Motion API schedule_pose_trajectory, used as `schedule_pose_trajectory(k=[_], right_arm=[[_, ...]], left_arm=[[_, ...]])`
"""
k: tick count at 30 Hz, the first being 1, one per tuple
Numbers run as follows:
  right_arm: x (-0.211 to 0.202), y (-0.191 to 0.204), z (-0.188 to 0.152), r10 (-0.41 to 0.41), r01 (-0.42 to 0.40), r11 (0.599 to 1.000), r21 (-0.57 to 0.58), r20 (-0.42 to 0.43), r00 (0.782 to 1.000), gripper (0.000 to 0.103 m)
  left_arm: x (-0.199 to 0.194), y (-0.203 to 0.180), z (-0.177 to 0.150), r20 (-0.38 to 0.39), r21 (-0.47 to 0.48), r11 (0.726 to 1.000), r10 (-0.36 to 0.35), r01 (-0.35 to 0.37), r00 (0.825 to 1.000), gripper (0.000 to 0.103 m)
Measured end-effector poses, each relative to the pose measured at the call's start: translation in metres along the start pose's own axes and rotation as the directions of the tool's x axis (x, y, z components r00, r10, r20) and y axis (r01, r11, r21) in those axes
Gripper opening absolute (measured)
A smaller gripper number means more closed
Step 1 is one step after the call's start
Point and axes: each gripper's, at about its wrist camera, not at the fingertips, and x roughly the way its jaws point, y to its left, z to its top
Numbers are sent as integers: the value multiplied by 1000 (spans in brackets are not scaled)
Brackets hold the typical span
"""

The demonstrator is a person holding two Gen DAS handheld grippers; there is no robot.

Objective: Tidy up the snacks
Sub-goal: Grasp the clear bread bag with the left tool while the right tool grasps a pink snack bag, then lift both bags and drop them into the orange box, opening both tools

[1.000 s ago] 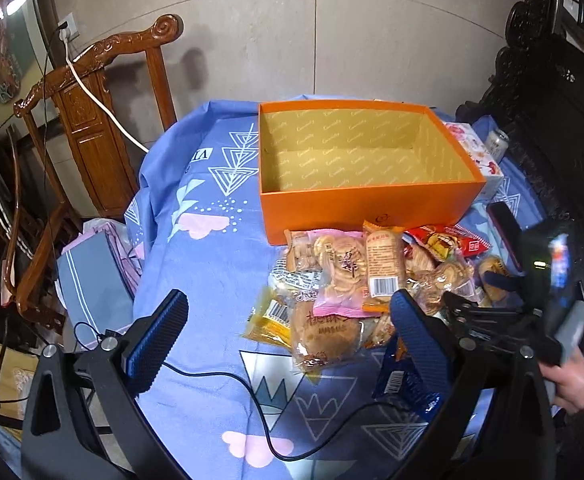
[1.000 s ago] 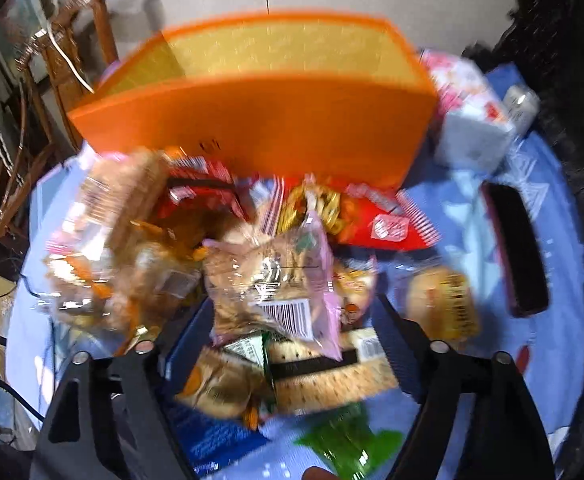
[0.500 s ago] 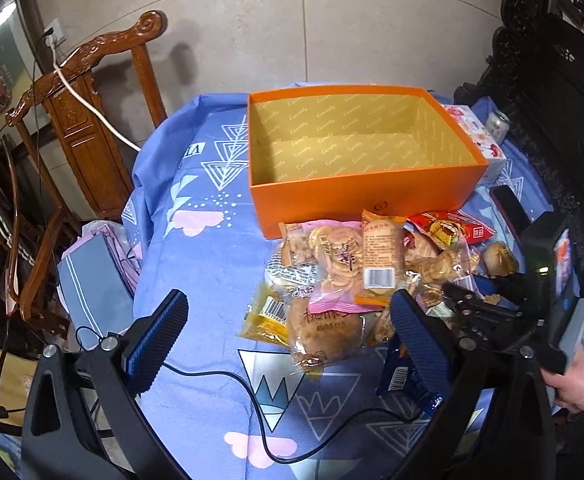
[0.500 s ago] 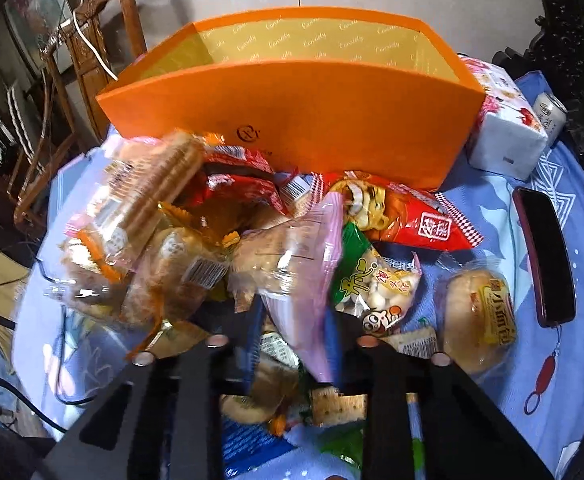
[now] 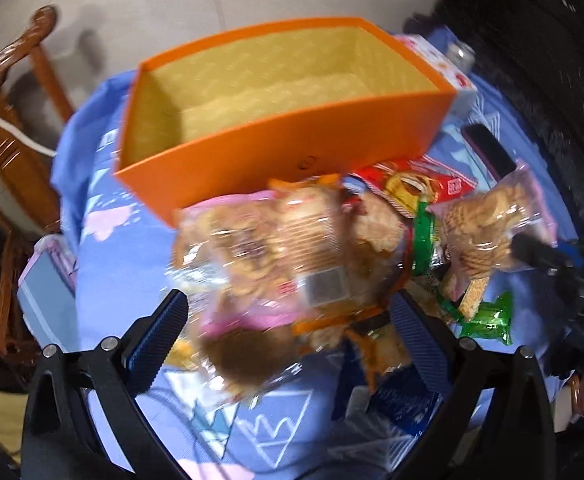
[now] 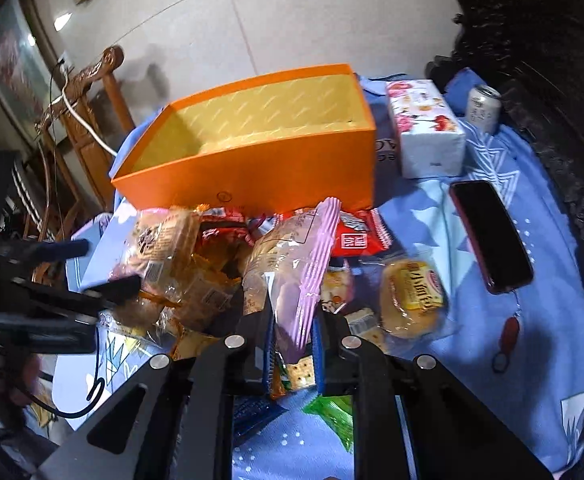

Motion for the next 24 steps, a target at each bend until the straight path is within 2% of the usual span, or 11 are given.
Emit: schedule_pose_trajectory(k=[5, 6, 7, 9, 11, 13, 14, 19, 24], right_arm=[[-9, -9, -3, 5, -5, 999, 43, 10, 1000, 15], [-10, -10, -4, 5, -6, 999, 49, 11, 1000, 15], [-10, -11, -4, 6, -7, 999, 52, 13, 1000, 15], [-12, -10, -5, -4, 3, 999, 44, 21, 1000, 14], [-12, -10, -5, -6, 5, 999, 39, 23, 1000, 14], [-13, -10, -5, -1, 0, 999, 42, 30, 1000, 13], [-13, -10, -5, 4, -5, 999, 40, 32, 999, 13], [-7, -16, -5, 19, -21, 998, 64, 29, 999, 10], [-15, -15, -3, 35, -37, 998, 57, 47, 998, 8]], left_arm=[[30, -17, 11, -22, 15, 1000, 6, -6, 1000, 98], [37, -18, 13, -35, 10, 1000, -4, 4, 999, 93], [43, -19, 14, -42, 3, 1000, -14, 14, 999, 81], [50, -15, 14, -42, -27, 999, -44, 42, 998, 78], [51, -12, 15, -20, -50, 996, -78, 77, 997, 62], [54, -8, 17, -29, -86, 987, -135, 132, 990, 40], [55, -6, 17, -31, -103, 982, -161, 157, 986, 37], [54, 0, 11, -26, -143, 969, -209, 204, 977, 34], [34, 6, 8, 29, -153, 957, -244, 245, 969, 34]])
